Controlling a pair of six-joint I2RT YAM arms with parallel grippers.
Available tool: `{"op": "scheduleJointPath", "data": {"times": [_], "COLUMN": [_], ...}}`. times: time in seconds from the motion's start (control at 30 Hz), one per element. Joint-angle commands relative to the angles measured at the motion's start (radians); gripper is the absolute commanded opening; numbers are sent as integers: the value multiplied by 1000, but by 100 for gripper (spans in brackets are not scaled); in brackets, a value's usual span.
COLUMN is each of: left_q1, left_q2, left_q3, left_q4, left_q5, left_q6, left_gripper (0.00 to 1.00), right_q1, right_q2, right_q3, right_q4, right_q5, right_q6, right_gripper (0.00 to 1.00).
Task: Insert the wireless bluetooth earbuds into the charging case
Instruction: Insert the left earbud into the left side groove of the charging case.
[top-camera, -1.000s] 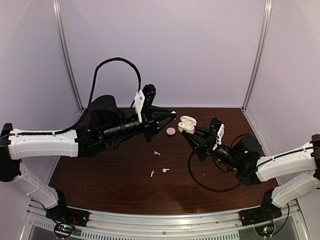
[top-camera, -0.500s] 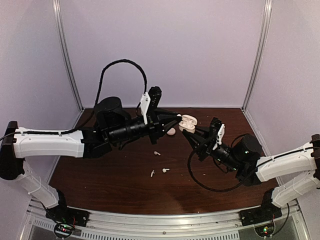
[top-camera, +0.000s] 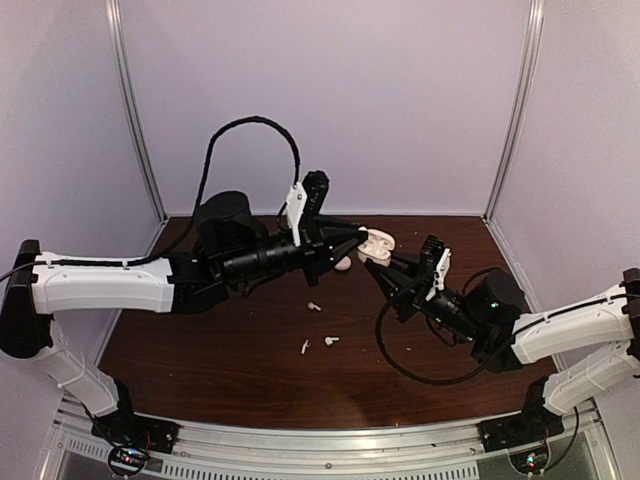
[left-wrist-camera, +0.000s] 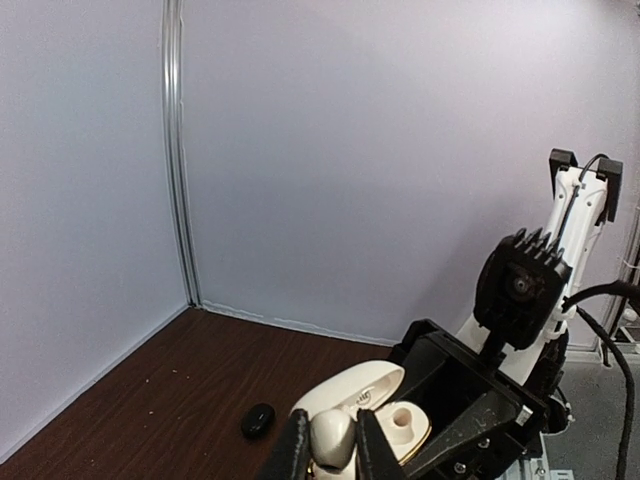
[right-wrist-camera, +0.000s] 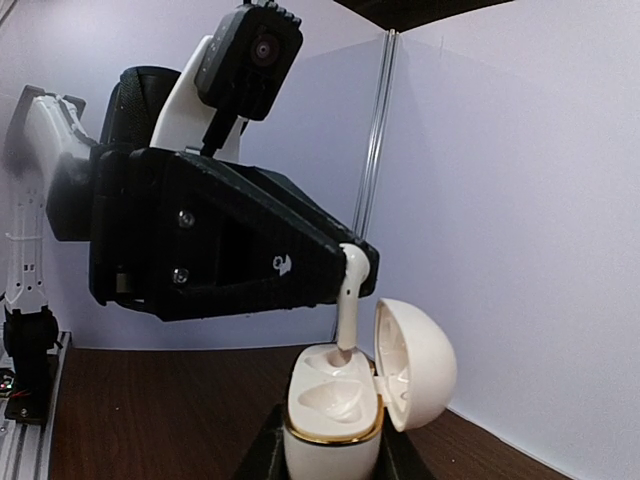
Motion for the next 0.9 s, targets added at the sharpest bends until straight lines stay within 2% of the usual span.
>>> {"op": "scheduleJointPath", "data": {"times": [0.0, 0.37, 0.87], "left_q1": [-4, -4, -3], "left_q2": [18, 25, 56], "left_q3": [32, 25, 59], "left_q4": [7, -12, -87], "left_q5": [0, -50, -60], "left_q6": [-12, -24, -15], "left_gripper": [10, 11, 29], "right_q1": [7, 7, 7], "right_q2": [-13, -26, -37], "right_q3": [16, -3, -17], "right_q4": [37, 79, 79], "right_q5": [16, 20, 40], "right_q6": [-8, -5, 1], "right_gripper": [0, 0, 0]}}
